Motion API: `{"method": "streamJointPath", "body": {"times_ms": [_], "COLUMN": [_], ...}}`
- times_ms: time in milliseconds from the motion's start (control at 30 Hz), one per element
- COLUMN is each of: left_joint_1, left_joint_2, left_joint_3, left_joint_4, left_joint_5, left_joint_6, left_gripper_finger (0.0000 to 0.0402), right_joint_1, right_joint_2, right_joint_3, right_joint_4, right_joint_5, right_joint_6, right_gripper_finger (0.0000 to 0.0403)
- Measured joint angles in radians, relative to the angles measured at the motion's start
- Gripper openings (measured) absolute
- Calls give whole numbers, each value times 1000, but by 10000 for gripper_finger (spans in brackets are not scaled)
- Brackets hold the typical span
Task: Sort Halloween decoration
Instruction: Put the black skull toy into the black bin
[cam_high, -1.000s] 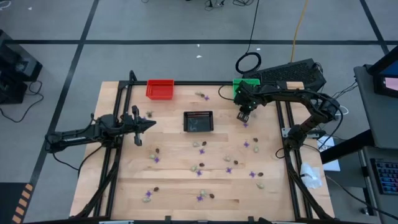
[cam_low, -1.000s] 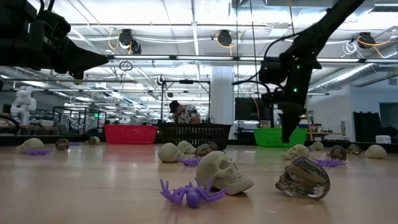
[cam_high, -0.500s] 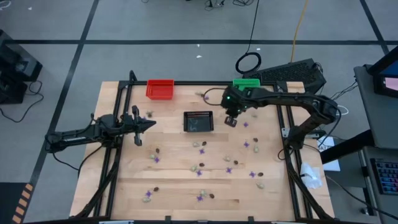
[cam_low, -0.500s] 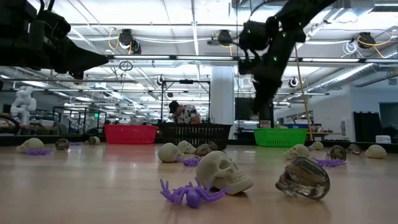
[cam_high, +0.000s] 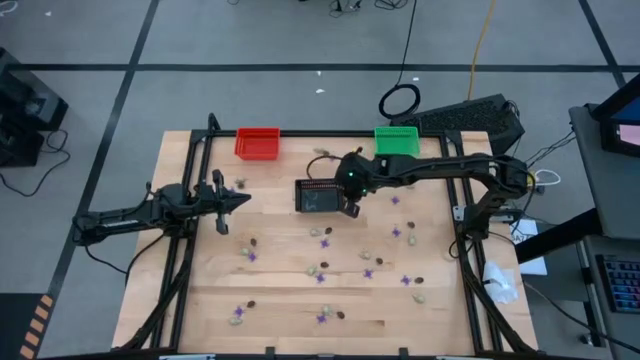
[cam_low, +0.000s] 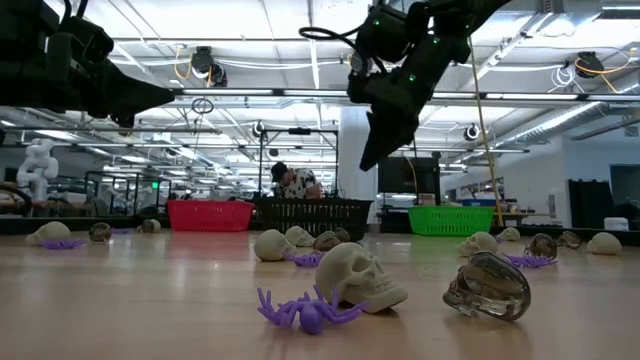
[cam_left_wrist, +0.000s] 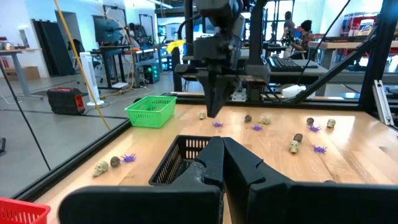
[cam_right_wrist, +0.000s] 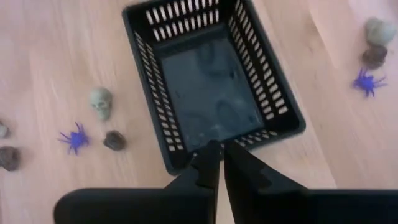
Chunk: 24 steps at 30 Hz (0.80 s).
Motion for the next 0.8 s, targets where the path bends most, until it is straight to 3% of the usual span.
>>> {"method": "streamJointPath", "body": {"times_ms": [200,400,600,800], "left_joint_1": [0,0,0,0], "left_joint_2": [0,0,0,0], "left_joint_3": [0,0,0,0], "left_joint_4": [0,0,0,0], "left_joint_5": [0,0,0,0], "left_joint_6": [0,0,0,0], "left_gripper_finger": [5,5,5,5], "right_joint_1": [-53,-80,-25,69], "right_joint_2": [7,5,7,7], "right_joint_3": [0,-25,-150,-205], "right_joint_4": [-97,-161,-125,-91], "right_joint_5": [9,4,2,-2], "right_joint_6": [-2,5,74,127], "right_gripper_finger": [21,78,140,157]}}
